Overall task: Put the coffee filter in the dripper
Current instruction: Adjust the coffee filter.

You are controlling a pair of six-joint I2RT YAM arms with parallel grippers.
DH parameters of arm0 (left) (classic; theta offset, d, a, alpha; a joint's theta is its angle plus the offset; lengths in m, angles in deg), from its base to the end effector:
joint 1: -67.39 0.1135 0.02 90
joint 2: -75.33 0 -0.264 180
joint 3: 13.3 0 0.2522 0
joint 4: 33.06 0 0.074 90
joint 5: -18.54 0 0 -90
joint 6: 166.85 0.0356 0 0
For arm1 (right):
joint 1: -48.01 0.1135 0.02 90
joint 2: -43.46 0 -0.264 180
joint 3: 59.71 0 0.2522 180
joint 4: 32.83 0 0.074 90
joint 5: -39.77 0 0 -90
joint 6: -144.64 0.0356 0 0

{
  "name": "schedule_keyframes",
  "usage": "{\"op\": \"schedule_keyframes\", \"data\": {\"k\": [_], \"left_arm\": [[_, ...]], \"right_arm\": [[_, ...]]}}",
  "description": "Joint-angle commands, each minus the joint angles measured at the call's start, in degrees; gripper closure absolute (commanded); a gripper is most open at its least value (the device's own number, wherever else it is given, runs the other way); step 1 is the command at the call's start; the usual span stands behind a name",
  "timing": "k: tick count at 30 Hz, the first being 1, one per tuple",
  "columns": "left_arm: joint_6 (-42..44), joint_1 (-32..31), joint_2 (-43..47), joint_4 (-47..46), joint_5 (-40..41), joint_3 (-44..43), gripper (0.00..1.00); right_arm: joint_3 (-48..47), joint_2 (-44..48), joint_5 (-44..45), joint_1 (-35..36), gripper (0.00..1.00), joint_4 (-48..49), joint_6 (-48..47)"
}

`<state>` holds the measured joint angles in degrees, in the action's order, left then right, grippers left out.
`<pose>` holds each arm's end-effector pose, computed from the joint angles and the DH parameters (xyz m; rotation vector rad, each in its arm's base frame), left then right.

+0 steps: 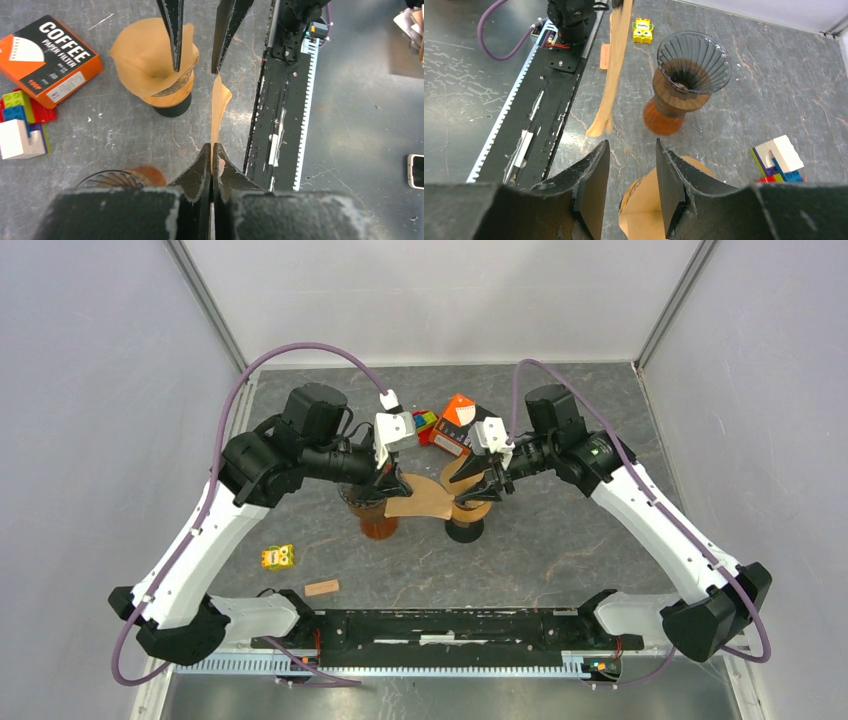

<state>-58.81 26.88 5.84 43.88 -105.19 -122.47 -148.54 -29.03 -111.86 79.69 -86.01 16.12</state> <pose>0.1423 -0.1476 0.4591 1.3665 1.7603 -0.8681 0.2008 0.1608 0.3817 -1.5836 1.2499 1.0933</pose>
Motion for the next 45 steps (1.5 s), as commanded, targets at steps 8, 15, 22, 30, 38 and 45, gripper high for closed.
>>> {"op": "schedule_keyframes", "data": {"k": [8,15,22,30,38,45], "left_arm": [[3.6,0.3,1.8,-5.8,-5.6,4.6,0.98],[4.4,0.2,1.1,-5.7,-4.7,4.3,0.98],[6.8,0.3,0.9,-4.8,-6.1,4.6,0.98],[10.0,0.3,0.2,-4.2,-8.6,5.6,0.98],[12.3,0.3,-0.8,-4.0,-7.7,5.3,0.98],[13.1,0.3,-1.2,-4.0,-7.2,5.3,0.98]], "right_arm": [[-1.6,-1.0,0.4,1.7,0.63,-1.9,-3.0],[-2.1,0.1,2.5,1.7,0.66,-6.5,-7.3],[-2.9,0.4,3.5,1.7,0.66,-11.8,-11.1],[-4.5,-0.3,0.3,1.9,0.70,-12.5,-10.8],[-4.8,-0.7,0.1,2.2,0.70,-15.1,-12.9],[-6.1,-1.2,1.9,2.3,0.63,-20.5,-16.8]]}}
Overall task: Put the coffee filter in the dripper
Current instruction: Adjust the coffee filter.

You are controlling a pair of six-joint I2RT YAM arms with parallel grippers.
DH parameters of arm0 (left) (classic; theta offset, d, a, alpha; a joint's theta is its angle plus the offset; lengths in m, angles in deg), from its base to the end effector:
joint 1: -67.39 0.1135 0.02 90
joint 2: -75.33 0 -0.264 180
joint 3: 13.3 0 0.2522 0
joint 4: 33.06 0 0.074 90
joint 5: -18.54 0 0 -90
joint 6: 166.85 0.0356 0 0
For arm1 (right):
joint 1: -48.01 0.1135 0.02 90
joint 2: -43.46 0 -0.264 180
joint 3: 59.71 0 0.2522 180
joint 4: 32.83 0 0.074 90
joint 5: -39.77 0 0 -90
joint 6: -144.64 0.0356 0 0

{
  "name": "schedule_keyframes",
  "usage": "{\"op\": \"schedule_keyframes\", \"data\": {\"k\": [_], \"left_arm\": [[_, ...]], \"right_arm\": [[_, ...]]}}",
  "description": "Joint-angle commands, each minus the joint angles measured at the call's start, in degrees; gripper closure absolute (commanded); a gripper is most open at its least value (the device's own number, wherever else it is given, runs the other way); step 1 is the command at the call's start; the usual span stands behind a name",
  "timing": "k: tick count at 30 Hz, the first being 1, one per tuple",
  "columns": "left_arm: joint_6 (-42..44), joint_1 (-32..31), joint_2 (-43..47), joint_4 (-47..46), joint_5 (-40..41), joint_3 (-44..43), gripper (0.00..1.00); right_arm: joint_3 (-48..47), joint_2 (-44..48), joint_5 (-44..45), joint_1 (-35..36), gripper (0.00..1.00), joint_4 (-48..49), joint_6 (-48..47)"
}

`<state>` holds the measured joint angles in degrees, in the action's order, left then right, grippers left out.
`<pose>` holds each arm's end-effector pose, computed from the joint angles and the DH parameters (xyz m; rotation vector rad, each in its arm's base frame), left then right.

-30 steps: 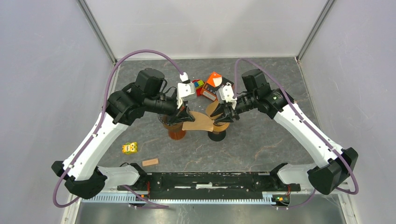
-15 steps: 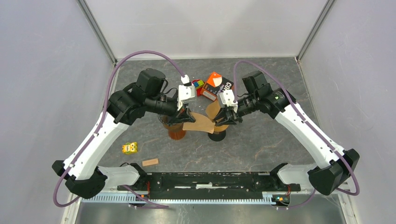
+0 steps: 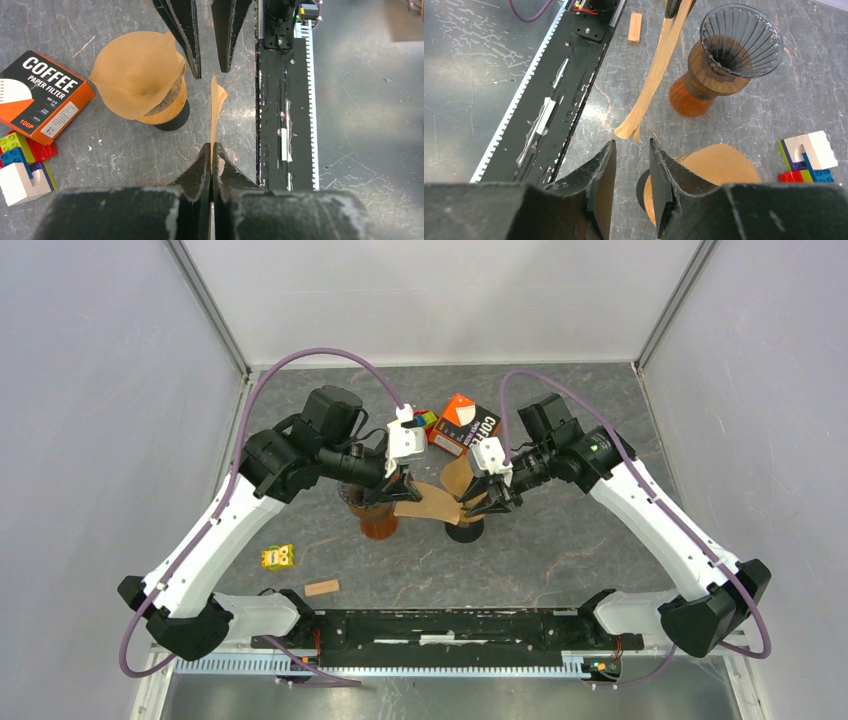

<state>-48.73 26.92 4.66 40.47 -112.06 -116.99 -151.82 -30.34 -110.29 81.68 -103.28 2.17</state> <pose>0.1530 -0.1610 0.4344 1.5492 1.6059 -0.9180 0.1844 0.1599 0.3738 -1.7521 1.2598 1.0886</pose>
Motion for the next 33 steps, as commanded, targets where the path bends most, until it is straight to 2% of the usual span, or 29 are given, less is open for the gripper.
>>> {"op": "schedule_keyframes", "data": {"k": [1,7,23,33], "left_arm": [[3.1,0.2,0.0,-0.6,-0.2,-0.2,0.98],[3.9,0.2,0.1,-0.1,-1.3,0.3,0.98],[4.6,0.2,-0.3,0.1,-2.6,1.2,0.98],[4.9,0.2,-0.4,0.0,-2.9,1.5,0.98]], "right_arm": [[-2.9,0.1,0.4,0.3,0.63,-3.3,-2.8],[-3.1,0.1,0.4,0.4,0.67,0.5,1.1],[-3.4,-1.0,-1.6,0.5,0.77,1.0,2.1],[-3.7,-1.6,-2.5,0.6,0.79,1.7,3.2]]}}
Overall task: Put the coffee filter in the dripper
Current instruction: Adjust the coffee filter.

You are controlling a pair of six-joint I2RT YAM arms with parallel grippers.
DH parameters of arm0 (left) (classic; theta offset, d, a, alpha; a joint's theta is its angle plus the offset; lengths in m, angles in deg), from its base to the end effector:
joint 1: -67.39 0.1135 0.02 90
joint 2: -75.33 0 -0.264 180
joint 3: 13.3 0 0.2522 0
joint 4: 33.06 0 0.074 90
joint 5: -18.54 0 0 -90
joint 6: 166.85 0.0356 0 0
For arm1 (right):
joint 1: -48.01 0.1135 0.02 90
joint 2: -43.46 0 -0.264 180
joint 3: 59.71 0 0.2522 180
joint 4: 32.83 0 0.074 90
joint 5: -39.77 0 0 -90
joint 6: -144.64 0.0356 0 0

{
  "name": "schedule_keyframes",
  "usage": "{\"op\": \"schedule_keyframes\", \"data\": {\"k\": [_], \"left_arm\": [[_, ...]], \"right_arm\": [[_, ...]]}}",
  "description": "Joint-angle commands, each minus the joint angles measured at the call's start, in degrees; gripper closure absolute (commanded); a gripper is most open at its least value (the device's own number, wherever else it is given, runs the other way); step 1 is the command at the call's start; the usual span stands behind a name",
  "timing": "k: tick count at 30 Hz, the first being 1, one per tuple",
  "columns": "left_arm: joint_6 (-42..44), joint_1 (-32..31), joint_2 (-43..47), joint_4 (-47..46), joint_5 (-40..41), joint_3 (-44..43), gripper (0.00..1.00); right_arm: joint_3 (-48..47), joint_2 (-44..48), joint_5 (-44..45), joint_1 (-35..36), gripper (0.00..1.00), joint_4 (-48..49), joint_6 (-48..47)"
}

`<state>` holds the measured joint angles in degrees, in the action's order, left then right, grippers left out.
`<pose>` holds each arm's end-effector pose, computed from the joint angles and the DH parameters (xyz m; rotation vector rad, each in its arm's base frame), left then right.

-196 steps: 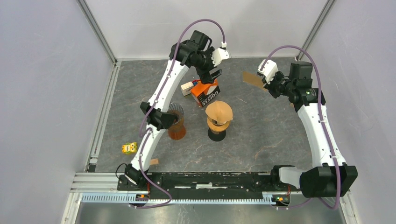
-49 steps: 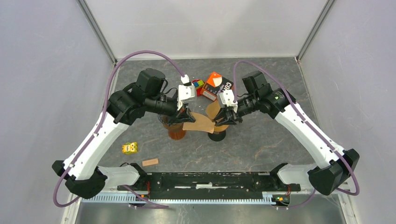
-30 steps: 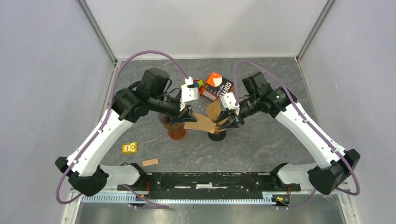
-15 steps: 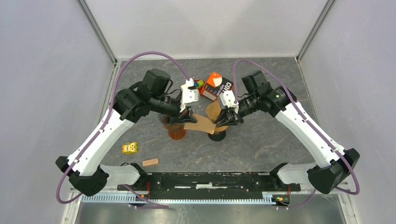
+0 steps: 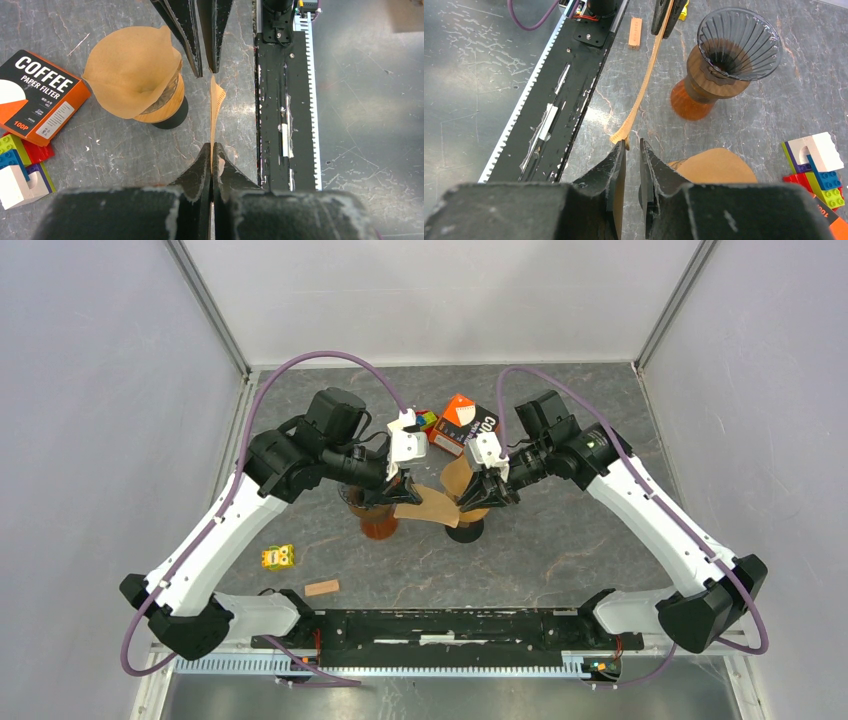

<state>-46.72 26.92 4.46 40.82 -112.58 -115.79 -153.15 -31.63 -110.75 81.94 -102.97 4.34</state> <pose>0.1543 -0.1625 0.4273 1.5832 1.5986 -0.9176 0.1885 0.1642 0.3761 -1.7367 1.2832 1.1179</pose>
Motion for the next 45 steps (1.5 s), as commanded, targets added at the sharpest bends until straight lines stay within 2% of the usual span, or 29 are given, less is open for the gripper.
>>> {"op": "schedule_keyframes", "data": {"k": [1,16,25,34,45], "left_arm": [[2.8,0.2,-0.1,-0.3,-2.4,0.3,0.98],[6.0,0.2,-0.1,0.9,-4.2,0.7,0.98],[9.1,0.2,-0.1,2.2,-3.9,0.5,0.98],[9.6,0.2,-0.6,2.2,-4.1,0.2,0.98],[9.8,0.2,-1.2,2.0,-4.5,-0.1,0.98]], "right_arm": [[-2.3,-0.4,-2.1,0.4,0.79,1.4,1.2],[-1.2,-0.4,-2.5,0.5,0.94,2.0,0.6],[-0.2,0.3,-2.6,0.5,0.95,0.6,-1.4],[0.4,1.5,-2.1,0.5,0.89,-0.2,-2.1],[1.4,1.7,-2.2,0.7,0.91,0.2,-1.8]]}}
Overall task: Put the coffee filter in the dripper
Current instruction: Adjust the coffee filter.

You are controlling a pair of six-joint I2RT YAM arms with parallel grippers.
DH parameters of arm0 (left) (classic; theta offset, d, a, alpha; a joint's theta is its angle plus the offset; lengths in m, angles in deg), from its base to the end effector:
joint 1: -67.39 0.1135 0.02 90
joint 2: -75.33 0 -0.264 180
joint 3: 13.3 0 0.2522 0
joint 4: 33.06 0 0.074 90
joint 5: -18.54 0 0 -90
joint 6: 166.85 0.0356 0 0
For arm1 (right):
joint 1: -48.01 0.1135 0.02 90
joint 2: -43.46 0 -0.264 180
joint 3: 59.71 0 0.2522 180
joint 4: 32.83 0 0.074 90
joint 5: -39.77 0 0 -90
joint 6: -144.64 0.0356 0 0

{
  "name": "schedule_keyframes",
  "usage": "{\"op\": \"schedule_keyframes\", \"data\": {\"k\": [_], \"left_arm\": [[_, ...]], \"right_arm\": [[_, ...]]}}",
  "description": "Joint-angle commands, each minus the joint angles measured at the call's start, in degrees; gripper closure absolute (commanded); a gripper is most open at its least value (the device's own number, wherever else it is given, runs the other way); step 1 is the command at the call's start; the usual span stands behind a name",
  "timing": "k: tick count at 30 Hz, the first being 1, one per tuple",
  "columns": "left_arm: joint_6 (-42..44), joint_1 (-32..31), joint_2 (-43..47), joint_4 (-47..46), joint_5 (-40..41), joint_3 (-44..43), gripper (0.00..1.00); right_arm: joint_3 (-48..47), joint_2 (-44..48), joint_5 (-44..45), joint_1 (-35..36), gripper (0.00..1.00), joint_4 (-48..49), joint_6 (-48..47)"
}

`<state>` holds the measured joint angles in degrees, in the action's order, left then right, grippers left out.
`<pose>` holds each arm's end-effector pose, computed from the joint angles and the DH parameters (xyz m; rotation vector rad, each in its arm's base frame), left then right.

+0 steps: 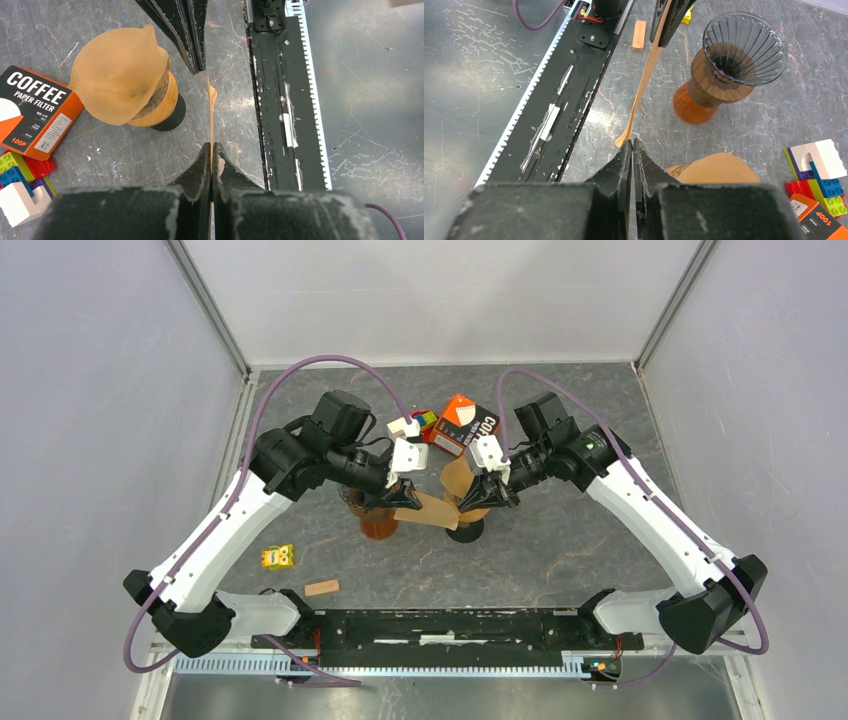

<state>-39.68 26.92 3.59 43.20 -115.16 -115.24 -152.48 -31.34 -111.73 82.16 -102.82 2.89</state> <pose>0.1548 -0.1644 0.4193 1.6891 1.5204 -0.9253 0.1866 0.1644 0.3744 -1.7494 1.2469 1.1266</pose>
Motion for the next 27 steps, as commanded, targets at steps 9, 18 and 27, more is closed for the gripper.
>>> {"op": "schedule_keyframes", "data": {"k": [9,18,27], "left_arm": [[1.4,0.2,-0.3,-1.4,-2.1,-0.5,0.98],[0.1,0.2,-0.2,-3.3,-2.0,0.4,0.98],[0.4,0.2,-0.3,-3.7,-0.2,0.6,0.98]], "right_arm": [[2.0,1.6,-1.0,0.6,0.88,1.9,1.3],[3.1,1.5,-1.6,0.5,0.87,3.8,3.1],[3.1,2.0,-1.3,0.5,0.87,2.1,1.4]]}}
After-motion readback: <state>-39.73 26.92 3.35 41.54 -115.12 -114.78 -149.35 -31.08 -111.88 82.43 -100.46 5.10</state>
